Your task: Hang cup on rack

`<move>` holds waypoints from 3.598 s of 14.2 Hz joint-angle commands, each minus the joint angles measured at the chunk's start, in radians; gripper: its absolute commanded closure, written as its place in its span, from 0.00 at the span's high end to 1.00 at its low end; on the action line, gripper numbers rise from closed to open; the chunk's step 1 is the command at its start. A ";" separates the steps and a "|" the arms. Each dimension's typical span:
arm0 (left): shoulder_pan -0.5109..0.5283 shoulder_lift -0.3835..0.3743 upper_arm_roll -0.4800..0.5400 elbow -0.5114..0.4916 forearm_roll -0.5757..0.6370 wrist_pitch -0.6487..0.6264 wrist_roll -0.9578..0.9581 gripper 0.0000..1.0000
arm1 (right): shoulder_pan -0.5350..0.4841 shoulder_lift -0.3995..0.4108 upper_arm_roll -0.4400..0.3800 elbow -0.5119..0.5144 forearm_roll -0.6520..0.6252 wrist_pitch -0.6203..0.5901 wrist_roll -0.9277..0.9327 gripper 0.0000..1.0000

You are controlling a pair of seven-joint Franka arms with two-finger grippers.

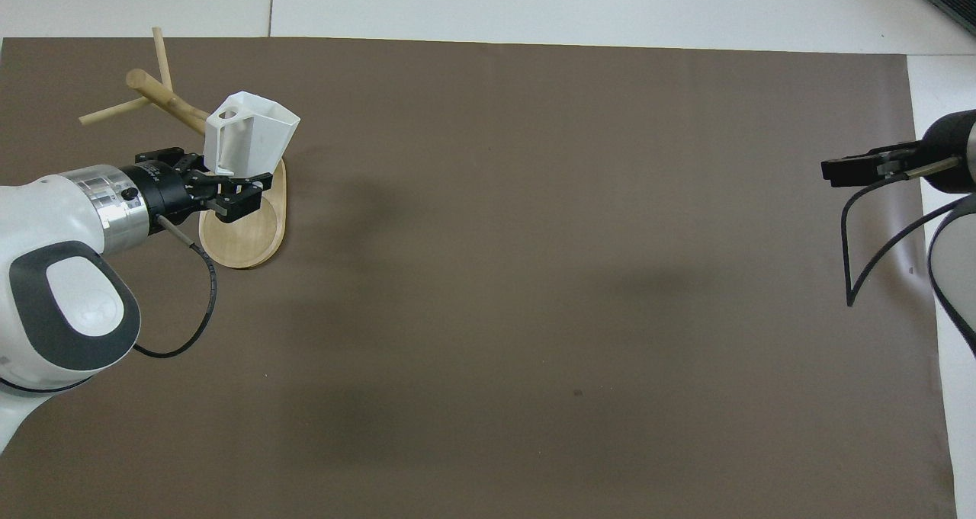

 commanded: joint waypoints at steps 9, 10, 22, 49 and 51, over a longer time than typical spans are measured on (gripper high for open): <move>-0.003 0.010 0.010 -0.013 0.017 0.060 -0.072 0.00 | 0.001 -0.008 -0.006 0.005 -0.138 -0.004 0.022 1.00; -0.003 0.010 0.010 -0.013 0.017 0.060 -0.067 0.00 | 0.001 -0.008 -0.006 0.008 -0.138 -0.004 0.022 1.00; 0.003 0.016 0.013 -0.015 0.017 0.109 -0.072 0.00 | 0.001 -0.010 -0.012 0.010 -0.141 -0.033 0.094 1.00; 0.124 0.001 0.022 0.065 0.236 -0.127 -0.064 1.00 | 0.004 -0.008 0.039 0.114 -0.082 -0.347 0.435 1.00; 0.138 -0.004 0.022 0.085 0.306 -0.178 -0.064 1.00 | 0.004 -0.008 0.039 0.113 -0.082 -0.351 0.434 1.00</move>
